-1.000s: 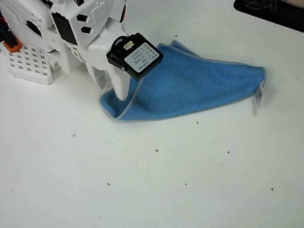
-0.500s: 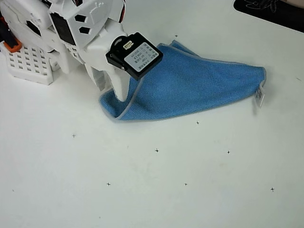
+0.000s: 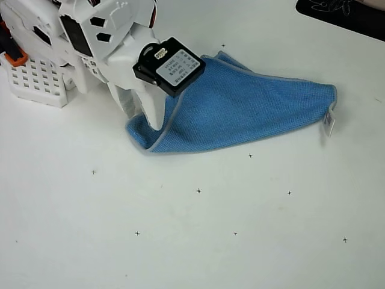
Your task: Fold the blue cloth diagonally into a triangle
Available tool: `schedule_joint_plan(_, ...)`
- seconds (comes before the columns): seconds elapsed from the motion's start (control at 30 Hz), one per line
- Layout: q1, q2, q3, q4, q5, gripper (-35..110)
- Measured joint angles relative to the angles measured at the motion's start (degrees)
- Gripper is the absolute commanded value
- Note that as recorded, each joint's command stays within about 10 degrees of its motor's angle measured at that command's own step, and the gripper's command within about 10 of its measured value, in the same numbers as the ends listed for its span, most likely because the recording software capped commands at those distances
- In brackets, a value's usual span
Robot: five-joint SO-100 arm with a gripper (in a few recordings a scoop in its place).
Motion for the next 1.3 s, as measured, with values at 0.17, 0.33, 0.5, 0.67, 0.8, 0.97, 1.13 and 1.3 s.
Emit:
schedule_joint_plan(0.17,0.0,0.26,0.53,0.0,0.0,31)
schedule_joint_plan(0.33,0.0,1.93,0.79,0.09,-0.18,31)
schedule_joint_plan(0.5,-0.09,3.25,1.05,0.53,-0.88,31)
schedule_joint_plan(0.67,1.05,4.13,1.41,0.53,-1.58,31)
schedule_joint_plan(0.8,0.97,4.13,1.49,0.53,-1.85,31)
schedule_joint_plan(0.97,0.97,4.13,1.49,0.53,-1.85,31)
schedule_joint_plan(1.13,0.97,4.13,1.49,0.53,-1.85,31)
schedule_joint_plan(1.3,0.97,4.13,1.49,0.53,-1.85,31)
